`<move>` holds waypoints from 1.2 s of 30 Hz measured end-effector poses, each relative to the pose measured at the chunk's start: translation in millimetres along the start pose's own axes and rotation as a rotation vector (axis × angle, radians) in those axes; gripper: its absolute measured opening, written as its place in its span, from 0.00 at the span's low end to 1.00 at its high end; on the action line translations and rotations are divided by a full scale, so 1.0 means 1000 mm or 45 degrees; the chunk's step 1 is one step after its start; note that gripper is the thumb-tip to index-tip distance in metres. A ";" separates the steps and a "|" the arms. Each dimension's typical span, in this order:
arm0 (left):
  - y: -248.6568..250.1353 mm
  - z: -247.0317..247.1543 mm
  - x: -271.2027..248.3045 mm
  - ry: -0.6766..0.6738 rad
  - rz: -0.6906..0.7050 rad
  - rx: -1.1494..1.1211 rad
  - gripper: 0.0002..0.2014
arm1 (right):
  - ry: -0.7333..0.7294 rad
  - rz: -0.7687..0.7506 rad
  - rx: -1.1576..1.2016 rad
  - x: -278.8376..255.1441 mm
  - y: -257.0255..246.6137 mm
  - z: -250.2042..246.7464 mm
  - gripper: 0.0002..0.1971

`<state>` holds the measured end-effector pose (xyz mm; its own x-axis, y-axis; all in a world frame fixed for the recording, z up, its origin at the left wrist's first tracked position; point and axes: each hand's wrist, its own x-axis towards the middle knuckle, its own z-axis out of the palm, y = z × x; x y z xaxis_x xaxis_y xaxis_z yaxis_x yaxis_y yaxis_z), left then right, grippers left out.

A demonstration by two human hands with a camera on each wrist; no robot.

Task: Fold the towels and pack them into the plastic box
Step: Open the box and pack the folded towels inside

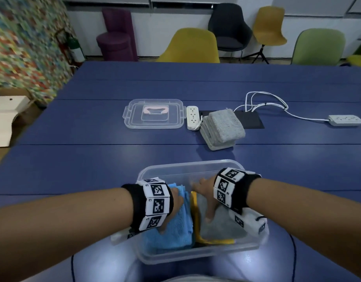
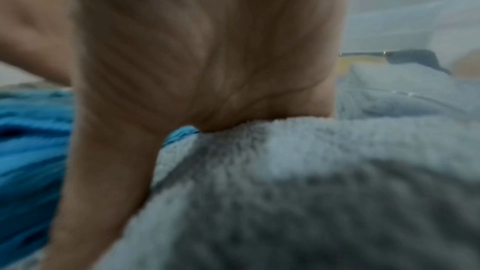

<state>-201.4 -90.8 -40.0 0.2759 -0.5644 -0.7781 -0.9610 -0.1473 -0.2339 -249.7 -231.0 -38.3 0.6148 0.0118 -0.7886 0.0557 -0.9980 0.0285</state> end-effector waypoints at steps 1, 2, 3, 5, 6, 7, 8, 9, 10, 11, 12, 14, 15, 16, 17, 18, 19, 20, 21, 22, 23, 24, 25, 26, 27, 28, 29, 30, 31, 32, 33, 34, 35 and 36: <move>-0.002 0.000 0.005 0.020 -0.004 0.020 0.49 | 0.004 0.007 -0.053 0.005 0.001 0.003 0.60; -0.004 -0.001 0.010 0.025 -0.005 0.046 0.49 | 0.011 0.016 -0.090 0.008 0.002 0.004 0.60; -0.007 -0.004 0.016 0.039 0.001 0.069 0.49 | 0.005 0.026 -0.095 0.010 0.004 0.005 0.60; -0.016 -0.016 0.028 0.058 0.012 0.074 0.49 | -0.017 0.058 -0.076 0.011 0.013 0.001 0.60; -0.021 -0.023 0.030 0.068 0.014 0.059 0.49 | -0.005 0.083 -0.078 0.012 0.018 -0.001 0.60; -0.027 -0.030 0.037 0.072 0.003 0.058 0.47 | 0.027 0.106 -0.068 0.013 0.023 -0.004 0.61; -0.031 -0.036 0.039 0.087 -0.002 0.053 0.46 | 0.071 0.125 -0.040 0.013 0.028 -0.006 0.62; -0.034 -0.043 0.040 0.105 -0.003 0.047 0.45 | 0.114 0.128 -0.011 0.012 0.033 -0.008 0.63; -0.036 -0.046 0.043 0.111 -0.014 0.060 0.45 | 0.143 0.123 0.035 0.007 0.036 -0.011 0.63; -0.035 -0.049 0.041 0.096 -0.027 0.064 0.45 | 0.144 0.112 0.081 0.001 0.039 -0.015 0.63; -0.033 -0.051 0.040 0.071 -0.040 0.083 0.46 | 0.138 0.106 0.102 -0.006 0.042 -0.020 0.63; -0.030 -0.053 0.036 0.036 -0.039 0.088 0.49 | 0.187 0.143 0.013 -0.017 0.049 -0.026 0.63; -0.028 -0.053 0.035 0.017 -0.027 0.082 0.50 | 0.227 0.168 -0.076 -0.017 0.054 -0.023 0.62; -0.025 -0.052 0.035 0.008 -0.009 0.073 0.50 | 0.220 0.197 -0.164 -0.010 0.059 -0.018 0.59; -0.022 -0.050 0.036 0.004 -0.003 0.078 0.51 | 0.140 0.217 -0.218 0.006 0.068 -0.007 0.53; -0.019 -0.047 0.036 0.008 0.006 0.091 0.51 | 0.037 0.226 -0.237 0.027 0.075 0.007 0.44; -0.016 -0.044 0.038 0.008 0.002 0.118 0.51 | -0.013 0.213 -0.281 0.035 0.075 0.013 0.37; -0.013 -0.040 0.040 0.026 -0.009 0.152 0.49 | 0.002 0.180 -0.353 0.029 0.065 0.010 0.34; -0.010 -0.038 0.041 0.038 -0.036 0.145 0.46 | 0.025 0.151 -0.427 0.014 0.052 0.002 0.33; -0.008 -0.037 0.041 0.027 -0.065 0.118 0.42 | 0.018 0.098 -0.487 0.000 0.039 -0.006 0.32; -0.008 -0.036 0.040 0.016 -0.075 0.091 0.40 | 0.027 0.058 -0.511 -0.006 0.033 -0.011 0.32; -0.009 -0.036 0.039 0.007 -0.080 0.063 0.40 | 0.047 0.054 -0.522 -0.011 0.030 -0.015 0.32; -0.011 -0.036 0.040 -0.004 -0.068 0.016 0.44 | 0.094 0.047 -0.498 -0.015 0.031 -0.019 0.33; -0.014 -0.040 0.038 -0.046 -0.029 -0.042 0.46 | 0.094 0.050 -0.441 -0.016 0.033 -0.021 0.33; -0.019 -0.046 0.036 -0.095 0.016 -0.145 0.44 | 0.065 0.043 -0.403 -0.016 0.039 -0.022 0.31; -0.024 -0.052 0.033 -0.160 0.052 -0.271 0.36 | 0.033 0.035 -0.335 -0.014 0.044 -0.023 0.30; -0.030 -0.061 0.028 -0.216 0.077 -0.386 0.26 | 0.026 0.005 -0.309 -0.012 0.049 -0.024 0.30; -0.038 -0.072 0.022 -0.251 0.082 -0.490 0.20 | 0.036 -0.001 -0.257 -0.016 0.053 -0.030 0.33; -0.047 -0.084 0.015 -0.246 0.088 -0.604 0.16 | 0.032 0.013 -0.175 -0.019 0.058 -0.038 0.36; -0.058 -0.095 0.010 -0.203 0.092 -0.735 0.14 | -0.002 0.030 -0.055 -0.027 0.063 -0.050 0.35; -0.070 -0.106 0.005 -0.137 0.102 -0.878 0.13 | -0.009 0.023 0.106 -0.034 0.072 -0.063 0.30; -0.085 -0.116 0.000 -0.057 0.113 -1.028 0.11 | 0.014 -0.008 0.303 -0.043 0.082 -0.078 0.22; -0.099 -0.124 -0.005 0.030 0.117 -1.176 0.10 | 0.076 -0.042 0.508 -0.053 0.096 -0.093 0.14; -0.114 -0.132 -0.007 0.114 0.105 -1.321 0.09 | 0.177 -0.037 0.694 -0.063 0.112 -0.104 0.08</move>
<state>-95.9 -177.2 69.3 0.2474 -0.6560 -0.7130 -0.5316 -0.7072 0.4662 -200.4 -337.0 78.0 0.7189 0.0113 -0.6950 -0.3175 -0.8841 -0.3428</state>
